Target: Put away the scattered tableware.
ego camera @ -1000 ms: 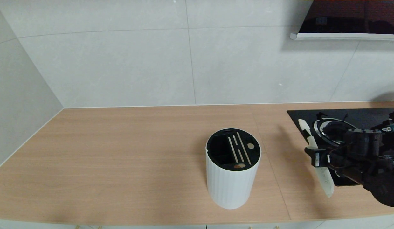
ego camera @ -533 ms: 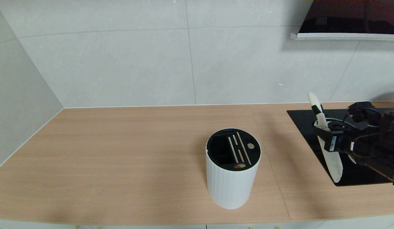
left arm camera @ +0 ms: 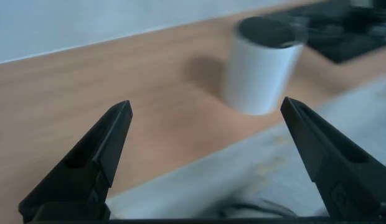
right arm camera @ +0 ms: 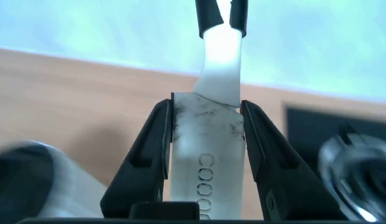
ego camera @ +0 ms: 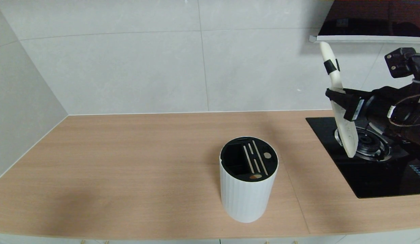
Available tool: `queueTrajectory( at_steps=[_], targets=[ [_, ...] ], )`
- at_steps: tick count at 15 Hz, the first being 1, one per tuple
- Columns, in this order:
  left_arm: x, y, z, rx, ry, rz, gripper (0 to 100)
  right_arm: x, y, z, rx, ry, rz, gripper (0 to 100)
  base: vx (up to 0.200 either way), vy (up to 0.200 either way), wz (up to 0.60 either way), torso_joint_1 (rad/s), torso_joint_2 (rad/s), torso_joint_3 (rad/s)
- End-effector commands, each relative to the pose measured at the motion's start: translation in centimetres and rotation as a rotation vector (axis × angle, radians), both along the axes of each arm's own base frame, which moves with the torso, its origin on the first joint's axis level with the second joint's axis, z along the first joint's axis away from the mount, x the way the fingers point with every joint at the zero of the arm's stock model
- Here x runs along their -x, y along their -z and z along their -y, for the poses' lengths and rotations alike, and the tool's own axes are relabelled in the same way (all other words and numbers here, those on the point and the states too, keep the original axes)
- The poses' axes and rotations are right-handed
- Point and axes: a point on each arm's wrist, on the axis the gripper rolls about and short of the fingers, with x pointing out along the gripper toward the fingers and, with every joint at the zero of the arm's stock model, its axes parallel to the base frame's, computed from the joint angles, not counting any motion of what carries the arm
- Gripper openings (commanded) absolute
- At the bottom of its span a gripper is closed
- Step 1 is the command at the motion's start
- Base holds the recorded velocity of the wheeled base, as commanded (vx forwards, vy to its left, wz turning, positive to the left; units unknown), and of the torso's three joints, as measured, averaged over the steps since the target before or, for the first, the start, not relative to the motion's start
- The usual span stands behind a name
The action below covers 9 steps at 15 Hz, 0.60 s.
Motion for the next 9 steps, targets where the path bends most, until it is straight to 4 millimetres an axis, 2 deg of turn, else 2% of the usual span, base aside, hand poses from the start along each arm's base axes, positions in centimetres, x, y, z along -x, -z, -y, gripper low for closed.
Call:
queueTrajectory(
  at_steps=[1, 3, 5, 6, 7, 8, 9],
  targets=[
    [-8.5, -4.0, 1.3, 0.025, 0.208, -0.219, 100, 1.4, -1.8, -2.9, -0.024, -0.071, 0.054, 0, 0.0, 0.0, 0.0, 0.0, 0.0, 0.0],
    [-13.9, -4.0, 3.2, 0.059, 0.287, -0.293, 100, 2.3, -2.1, -5.6, -0.031, -0.152, 0.057, 0, 0.0, 0.0, 0.0, 0.0, 0.0, 0.0],
    [-18.6, -3.2, 6.2, 0.088, 0.324, -0.262, 100, 3.7, -1.0, -7.8, -0.017, -0.166, 0.006, 0, 0.0, 0.0, 0.0, 0.0, 0.0, 0.0],
    [-20.3, -2.6, 7.7, 0.094, 0.32, -0.227, 100, 4.9, -0.7, -8.4, -0.016, -0.152, 0.002, 0, 0.0, 0.0, 0.0, 0.0, 0.0, 0.0],
    [-21.8, -2.1, 8.8, 0.108, 0.307, -0.195, 100, 6.1, -1.4, -8.8, -0.028, -0.164, 0.018, 0, 0.0, 0.0, 0.0, 0.0, 0.0, 0.0],
    [-22.7, -1.9, 9.8, 0.156, 0.316, -0.177, 100, 6.7, -1.6, -8.9, -0.033, -0.183, 0.023, 0, 0.0, 0.0, 0.0, 0.0, 0.0, 0.0],
    [-22.8, -2.3, 11.1, 0.25, 0.347, -0.171, 100, 7.0, -1.4, -9.1, -0.023, -0.192, 0.008, 0, 0.0, 0.0, 0.0, 0.0, 0.0, 0.0]
  ],
)
